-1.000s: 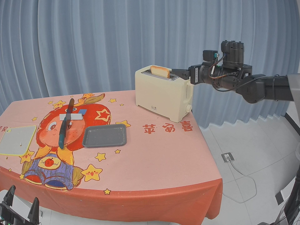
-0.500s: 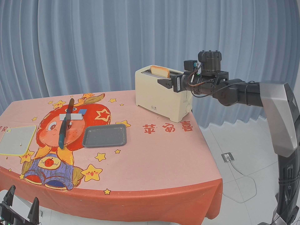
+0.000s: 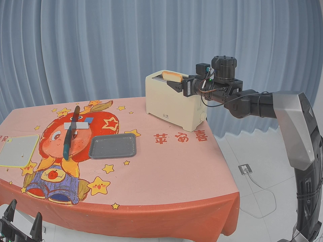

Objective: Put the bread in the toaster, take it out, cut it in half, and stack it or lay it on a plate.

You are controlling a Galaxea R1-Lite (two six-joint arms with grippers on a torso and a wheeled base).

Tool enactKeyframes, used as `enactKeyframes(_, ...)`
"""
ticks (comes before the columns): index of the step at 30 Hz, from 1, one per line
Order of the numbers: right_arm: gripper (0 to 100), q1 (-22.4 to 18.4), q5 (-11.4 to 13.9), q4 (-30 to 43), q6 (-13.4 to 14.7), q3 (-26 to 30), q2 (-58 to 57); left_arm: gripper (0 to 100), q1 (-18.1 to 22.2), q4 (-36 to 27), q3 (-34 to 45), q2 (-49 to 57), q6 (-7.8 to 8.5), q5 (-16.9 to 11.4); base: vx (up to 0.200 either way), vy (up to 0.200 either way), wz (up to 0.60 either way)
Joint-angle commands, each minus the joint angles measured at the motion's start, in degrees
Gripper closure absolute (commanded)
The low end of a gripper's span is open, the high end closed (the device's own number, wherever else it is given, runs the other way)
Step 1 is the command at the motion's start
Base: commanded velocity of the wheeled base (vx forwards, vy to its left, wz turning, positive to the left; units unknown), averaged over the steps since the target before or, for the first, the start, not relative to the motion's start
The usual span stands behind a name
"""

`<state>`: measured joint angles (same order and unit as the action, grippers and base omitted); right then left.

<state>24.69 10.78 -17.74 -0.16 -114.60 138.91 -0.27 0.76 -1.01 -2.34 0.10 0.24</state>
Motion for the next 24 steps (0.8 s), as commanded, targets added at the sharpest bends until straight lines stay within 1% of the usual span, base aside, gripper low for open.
enactKeyframes(1, 0, -0.3, -0.2, -0.2, 0.0, 0.0, -2.4, 0, 0.0, -0.1, 1.0, 0.0, -0.01, 0.0, 0.0, 0.0, 0.0)
enactKeyframes(2, 0, -0.3, -0.2, -0.2, 0.0, 0.0, -2.4, 0, 0.0, -0.1, 1.0, 0.0, -0.01, 0.0, 0.0, 0.0, 0.0)
enactKeyframes(3, 0, -0.4, -0.5, 0.1, 0.0, 2.8, -5.4, 0, 0.0, -0.1, 1.0, 0.0, -0.01, 0.0, 0.0, 0.0, 0.0)
enactKeyframes(5, 0, -0.6, -0.5, 0.5, -0.1, 6.3, -8.9, 0, -0.1, -0.4, 1.0, 0.0, -0.01, -0.1, 0.0, 0.0, 0.0)
enactKeyframes(6, 0, -0.6, -0.5, 0.5, -0.1, 6.3, -8.9, 0, -0.1, -0.4, 1.0, 0.0, -0.01, -0.1, 0.0, 0.0, 0.0)
enactKeyframes(7, 0, -0.5, -0.5, 0.2, -0.2, 9.2, -11.2, 0, -0.1, -0.3, 1.0, 0.0, 0.17, -0.2, 0.0, 0.0, 0.0)
enactKeyframes(8, 0, -0.5, -0.5, 0.2, -0.2, 9.2, -11.2, 0, -0.1, -0.3, 1.0, 0.0, 0.17, -0.2, 0.0, 0.0, 0.0)
enactKeyframes(9, 0, -0.3, -0.7, 0.1, -0.2, 12.1, -13.5, 0, -0.1, -0.4, 1.0, 0.0, 0.08, -0.2, 0.0, 0.0, 0.0)
enactKeyframes(10, 0, -0.1, -0.8, -0.1, -0.3, 13.6, -14.6, 0, -0.1, -0.4, 1.0, 0.0, 0.08, -0.2, 0.0, 0.0, 0.0)
enactKeyframes(11, 0, 0.1, -1.2, -0.2, -0.3, 15.3, -15.8, 0, -0.1, -0.4, 1.0, 0.0, 0.17, -0.2, 0.0, 0.0, 0.0)
enactKeyframes(12, 0, 0.1, -1.4, -0.2, -0.3, 15.8, -16.0, 0, -0.1, -0.4, 1.0, 0.0, 0.17, -0.2, 0.0, 0.0, 0.0)
enactKeyframes(13, 0, 0.3, -2.0, -0.4, -0.5, 18.6, -17.7, 0, -0.1, -0.4, 1.0, 0.0, 0.08, -0.2, 0.0, 0.0, 0.0)
enactKeyframes(14, 0, 0.4, -2.3, -0.4, -0.6, 20.3, -18.7, 0, -0.1, -0.4, 1.0, 0.0, 0.08, -0.2, 0.0, 0.0, 0.0)
enactKeyframes(17, 0, 1.1, -3.5, -0.4, -0.9, 23.6, -20.3, 0, -0.1, -0.4, 1.0, 0.0, 0.08, -0.2, 0.0, 0.0, 0.0)
enactKeyframes(20, 0, 1.6, -4.4, -0.4, -1.2, 23.5, -20.3, 0, -0.1, -0.4, 1.0, 0.0, 0.08, -0.2, 0.0, 0.0, 0.0)
enactKeyframes(22, 0, 1.6, -4.5, -0.3, -1.2, 23.4, -20.1, 0, -0.1, -0.4, 1.0, 0.0, 0.25, -0.1, 0.0, 0.0, 0.0)
enactKeyframes(23, 0, 1.6, -4.6, -0.3, -1.3, 23.0, -19.8, 0, -0.1, -0.4, 1.0, 0.0, -0.1, 0.0, 0.0, 0.0, 0.0)
enactKeyframes(24, 0, 1.6, -4.6, -0.3, -1.5, 23.1, -19.7, 0, -0.1, -0.5, 1.0, 0.0, -0.1, -0.1, 0.0, 0.0, 0.0)
